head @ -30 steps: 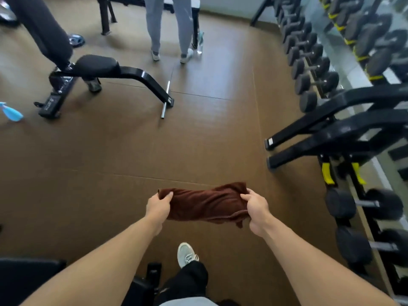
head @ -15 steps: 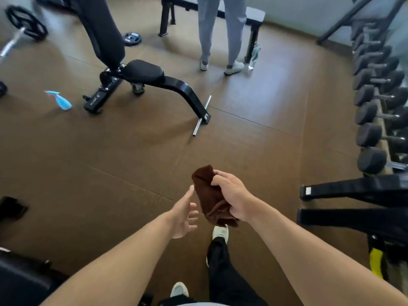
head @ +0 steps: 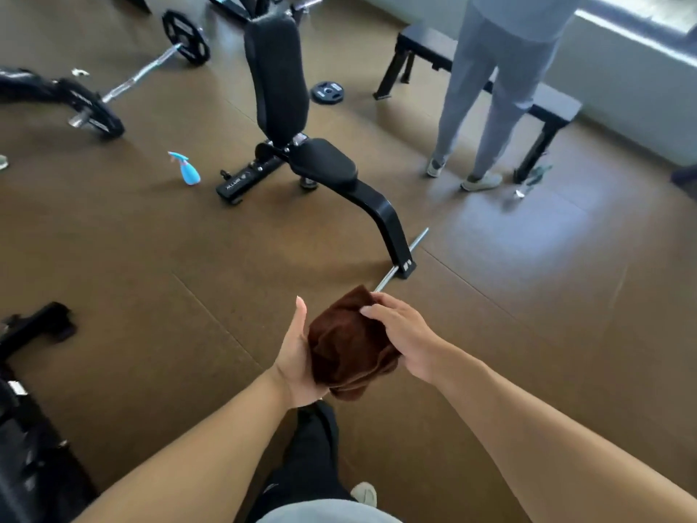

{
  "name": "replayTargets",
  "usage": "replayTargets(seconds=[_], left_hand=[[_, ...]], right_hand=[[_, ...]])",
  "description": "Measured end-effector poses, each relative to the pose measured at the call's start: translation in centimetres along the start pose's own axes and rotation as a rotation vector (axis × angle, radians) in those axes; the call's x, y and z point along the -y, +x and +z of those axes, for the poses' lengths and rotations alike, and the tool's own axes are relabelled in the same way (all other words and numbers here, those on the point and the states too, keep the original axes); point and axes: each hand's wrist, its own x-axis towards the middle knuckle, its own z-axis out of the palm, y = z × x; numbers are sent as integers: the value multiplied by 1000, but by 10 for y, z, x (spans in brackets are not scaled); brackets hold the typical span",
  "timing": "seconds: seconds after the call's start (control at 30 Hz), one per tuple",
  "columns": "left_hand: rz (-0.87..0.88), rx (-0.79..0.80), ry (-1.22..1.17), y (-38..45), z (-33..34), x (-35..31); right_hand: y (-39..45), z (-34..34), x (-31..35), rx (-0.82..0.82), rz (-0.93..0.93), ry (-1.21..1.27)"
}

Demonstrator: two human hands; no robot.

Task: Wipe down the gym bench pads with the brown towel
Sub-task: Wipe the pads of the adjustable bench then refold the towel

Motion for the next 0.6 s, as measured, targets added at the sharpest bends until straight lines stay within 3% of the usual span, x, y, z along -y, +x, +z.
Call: replayTargets(seconds=[0.13,0.23,0.37,0.47,0.53,0.6], left_hand=[[85,-87,-19,51,-7,-53],[125,-365,149,102,-22,-113],[26,-650,354,149,-28,-200],[52,-605,461,176,-25,-250],[97,-467,599,189,-20,-276],[12,-335,645,202,-14,-298]], right_hand=[[56,-5,35,48,-30,-212],[100,1,79,83,-110,-233],[158,6,156,155,-251,-486],[188,-1,206,196,-269,-546],[209,-15,238,237,-232,-498],[236,-35,272,239,-227,-466]])
